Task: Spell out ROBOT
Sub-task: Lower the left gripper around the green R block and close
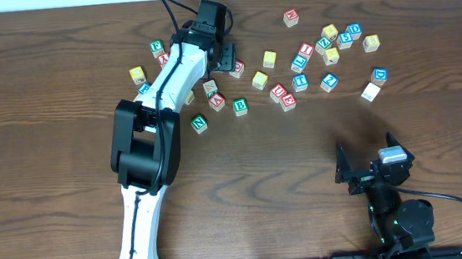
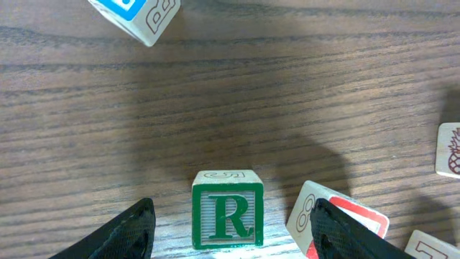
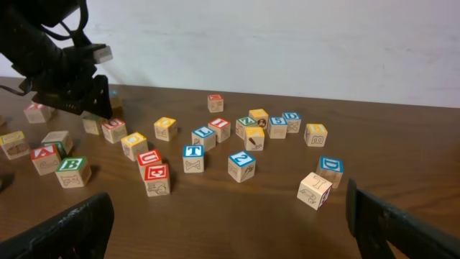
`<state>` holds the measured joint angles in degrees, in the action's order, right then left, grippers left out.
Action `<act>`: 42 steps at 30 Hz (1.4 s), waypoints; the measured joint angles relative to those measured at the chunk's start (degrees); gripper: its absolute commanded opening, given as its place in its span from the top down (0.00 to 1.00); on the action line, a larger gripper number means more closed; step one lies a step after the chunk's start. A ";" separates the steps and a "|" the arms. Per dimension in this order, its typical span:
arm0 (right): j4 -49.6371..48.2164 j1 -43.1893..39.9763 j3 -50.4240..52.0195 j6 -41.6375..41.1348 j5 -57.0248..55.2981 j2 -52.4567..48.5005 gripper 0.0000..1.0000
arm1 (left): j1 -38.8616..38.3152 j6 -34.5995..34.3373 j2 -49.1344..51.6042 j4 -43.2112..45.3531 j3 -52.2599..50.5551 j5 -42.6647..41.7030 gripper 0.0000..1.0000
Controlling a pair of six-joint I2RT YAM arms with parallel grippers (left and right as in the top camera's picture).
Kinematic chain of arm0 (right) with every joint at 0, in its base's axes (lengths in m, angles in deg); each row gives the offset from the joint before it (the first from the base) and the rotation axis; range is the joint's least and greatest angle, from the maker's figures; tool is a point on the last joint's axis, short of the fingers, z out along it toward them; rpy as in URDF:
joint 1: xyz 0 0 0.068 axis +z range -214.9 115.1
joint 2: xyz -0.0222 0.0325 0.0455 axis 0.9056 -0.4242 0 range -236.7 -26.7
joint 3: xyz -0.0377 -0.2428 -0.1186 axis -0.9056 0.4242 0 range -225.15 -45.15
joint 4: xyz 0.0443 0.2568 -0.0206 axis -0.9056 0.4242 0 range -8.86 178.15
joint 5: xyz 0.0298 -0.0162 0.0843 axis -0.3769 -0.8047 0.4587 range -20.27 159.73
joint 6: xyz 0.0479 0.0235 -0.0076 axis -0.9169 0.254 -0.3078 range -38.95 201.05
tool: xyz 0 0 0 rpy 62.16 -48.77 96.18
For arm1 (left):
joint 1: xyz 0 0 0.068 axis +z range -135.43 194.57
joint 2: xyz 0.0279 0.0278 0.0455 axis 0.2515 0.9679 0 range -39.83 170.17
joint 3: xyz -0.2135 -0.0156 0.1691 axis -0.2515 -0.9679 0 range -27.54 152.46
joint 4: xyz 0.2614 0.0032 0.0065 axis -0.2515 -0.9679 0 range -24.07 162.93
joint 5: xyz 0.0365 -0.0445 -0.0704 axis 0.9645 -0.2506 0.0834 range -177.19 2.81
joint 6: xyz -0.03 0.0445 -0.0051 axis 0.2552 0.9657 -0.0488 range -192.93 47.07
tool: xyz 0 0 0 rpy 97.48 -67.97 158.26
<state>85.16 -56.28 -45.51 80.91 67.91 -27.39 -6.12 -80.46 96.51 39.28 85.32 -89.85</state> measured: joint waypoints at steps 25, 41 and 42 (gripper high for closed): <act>0.00 0.00 0.00 0.00 0.00 0.00 0.01 | 0.02 0.00 0.00 0.94 0.00 1.90 0.34; 0.00 0.00 0.00 0.00 0.00 0.00 0.01 | 0.02 0.00 0.15 0.90 0.00 2.21 0.34; 0.00 0.00 0.00 0.00 0.02 0.00 0.01 | 0.02 0.00 0.24 0.90 0.00 2.23 0.35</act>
<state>85.16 -56.28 -45.51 80.91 67.93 -27.39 -6.10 -80.46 96.75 40.18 85.32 -87.62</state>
